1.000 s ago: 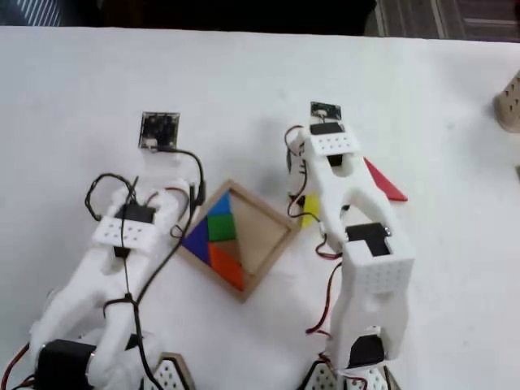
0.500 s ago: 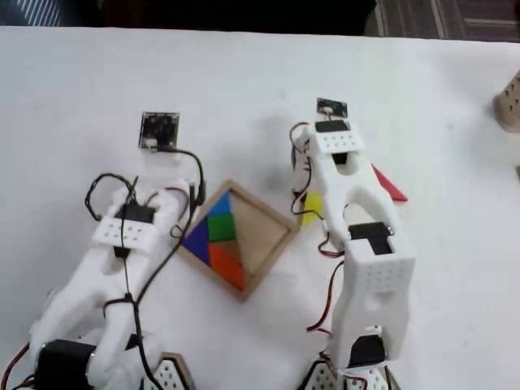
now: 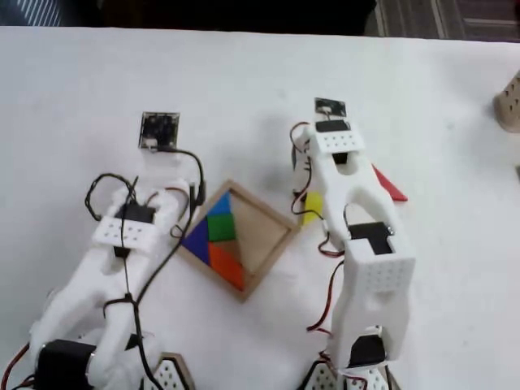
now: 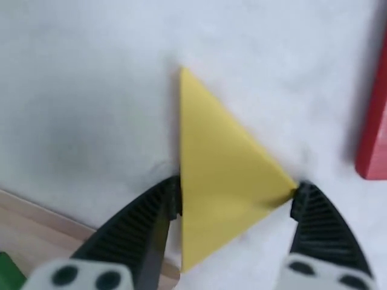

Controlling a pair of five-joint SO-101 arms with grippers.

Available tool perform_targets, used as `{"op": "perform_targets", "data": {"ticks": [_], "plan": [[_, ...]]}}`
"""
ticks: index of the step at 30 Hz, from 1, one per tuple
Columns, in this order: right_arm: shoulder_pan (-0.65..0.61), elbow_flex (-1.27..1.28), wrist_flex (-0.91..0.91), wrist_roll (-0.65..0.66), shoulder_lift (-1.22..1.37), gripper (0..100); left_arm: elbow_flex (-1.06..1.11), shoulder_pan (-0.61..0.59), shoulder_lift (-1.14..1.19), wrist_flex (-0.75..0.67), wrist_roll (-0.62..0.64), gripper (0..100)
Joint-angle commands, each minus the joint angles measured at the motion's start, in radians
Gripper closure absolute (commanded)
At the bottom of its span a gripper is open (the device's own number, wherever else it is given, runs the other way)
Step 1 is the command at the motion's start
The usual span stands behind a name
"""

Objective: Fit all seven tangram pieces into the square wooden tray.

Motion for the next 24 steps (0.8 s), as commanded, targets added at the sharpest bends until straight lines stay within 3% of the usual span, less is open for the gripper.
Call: {"op": "perform_targets", "data": {"ticks": [1,15,20,24], "plan": [[0.018,-0.043,0.004,0.063,-0.071,75.4,-0.052,-0.013,-0.004,-0.032,-0.012,82],[0.010,-0.048,-0.019,0.180,-0.079,74.8,-0.052,-0.013,-0.004,-0.032,-0.012,82],[-0.002,-0.063,-0.022,0.236,-0.087,65.9,-0.052,-0.013,-0.004,-0.032,-0.012,82],[-0.007,-0.083,-0.038,0.275,-0.079,65.1,-0.051,-0.013,-0.004,-0.032,-0.012,82]]}}
